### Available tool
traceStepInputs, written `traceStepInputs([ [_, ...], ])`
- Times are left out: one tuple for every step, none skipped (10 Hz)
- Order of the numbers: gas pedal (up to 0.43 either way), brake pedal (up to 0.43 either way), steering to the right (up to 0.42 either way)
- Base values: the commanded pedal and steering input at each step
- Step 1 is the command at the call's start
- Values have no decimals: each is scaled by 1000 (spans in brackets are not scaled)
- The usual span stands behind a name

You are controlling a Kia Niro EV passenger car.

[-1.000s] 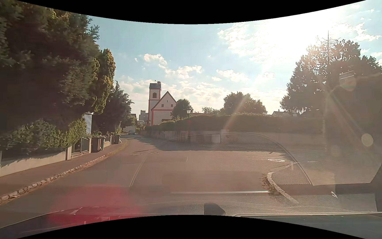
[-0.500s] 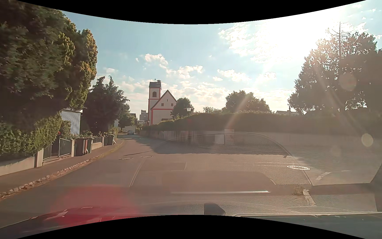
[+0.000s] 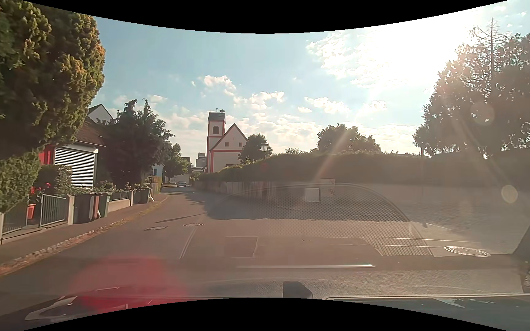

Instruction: Follow the waypoints while adhering to traffic rules and regulations

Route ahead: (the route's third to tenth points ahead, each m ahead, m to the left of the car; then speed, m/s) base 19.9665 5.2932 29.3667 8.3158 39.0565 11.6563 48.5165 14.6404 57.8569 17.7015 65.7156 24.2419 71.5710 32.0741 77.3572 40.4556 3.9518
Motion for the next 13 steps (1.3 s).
traceStepInputs([
  [20, 0, -33],
  [28, 0, -39],
  [39, 0, -46],
  [47, 0, -52],
  [47, 0, -60],
  [59, 0, -70],
  [59, 0, -79],
  [59, 0, -90],
  [67, 0, -99],
  [67, 0, -105],
  [67, 0, -109],
  [79, 0, -113],
  [87, 0, -119],
])
